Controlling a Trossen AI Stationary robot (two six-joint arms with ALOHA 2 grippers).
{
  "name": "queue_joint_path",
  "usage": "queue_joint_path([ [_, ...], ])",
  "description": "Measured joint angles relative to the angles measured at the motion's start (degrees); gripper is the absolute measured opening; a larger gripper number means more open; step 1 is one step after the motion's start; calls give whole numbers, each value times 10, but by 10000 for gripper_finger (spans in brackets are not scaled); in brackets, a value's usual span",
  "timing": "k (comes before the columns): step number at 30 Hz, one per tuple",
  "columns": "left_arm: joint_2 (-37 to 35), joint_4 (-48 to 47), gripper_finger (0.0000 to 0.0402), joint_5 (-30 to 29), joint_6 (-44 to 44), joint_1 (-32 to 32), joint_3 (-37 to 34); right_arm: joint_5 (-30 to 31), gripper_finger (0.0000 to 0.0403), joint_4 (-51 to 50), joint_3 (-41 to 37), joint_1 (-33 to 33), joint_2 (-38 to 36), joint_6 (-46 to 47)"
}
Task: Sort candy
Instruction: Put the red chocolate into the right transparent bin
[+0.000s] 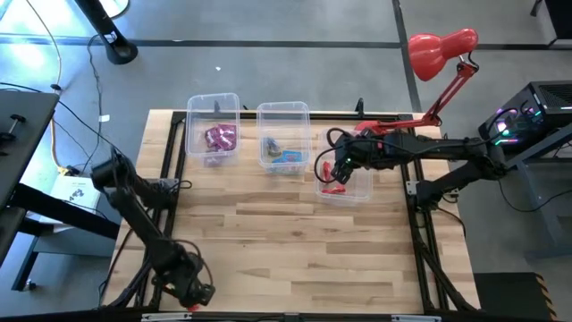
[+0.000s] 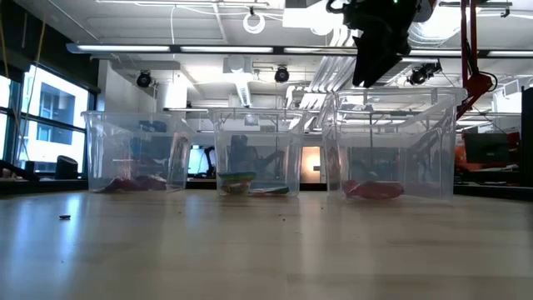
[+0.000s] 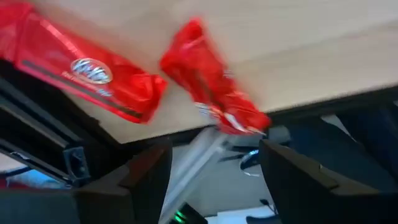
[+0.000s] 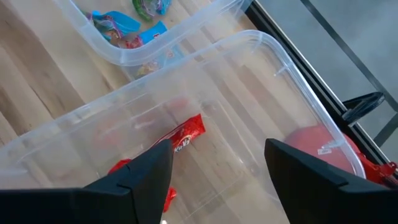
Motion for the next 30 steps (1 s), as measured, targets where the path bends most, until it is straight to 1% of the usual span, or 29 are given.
queue_joint_path([
  [2,15,5,231,3,-17,-10,0,0,250,0,0,-4,0,0],
  [6,43,16,231,3,-19,-13,0,0,250,0,0,-7,0,-9],
  [12,85,32,231,-18,-14,-9,1,-2,250,0,0,-7,0,-9],
  [15,86,40,223,-37,7,6,1,-4,250,0,0,-7,0,-9],
  [17,79,36,204,-63,32,24,1,-4,250,0,0,-7,0,-10],
  [19,67,14,172,-107,63,45,1,-4,250,0,0,-7,0,-10],
  [21,57,-17,128,-134,97,63,0,-5,250,0,0,-7,0,-10],
  [24,31,-65,49,-176,161,94,-1,-11,250,0,0,-7,0,-10],
  [25,19,-80,31,-195,182,107,-1,-14,250,0,0,-7,0,-10],
  [27,-11,-122,27,-232,226,138,0,-21,250,0,0,-7,0,-11],
  [30,-69,-176,33,-283,301,197,0,-22,250,-1,0,-7,0,-21],
])
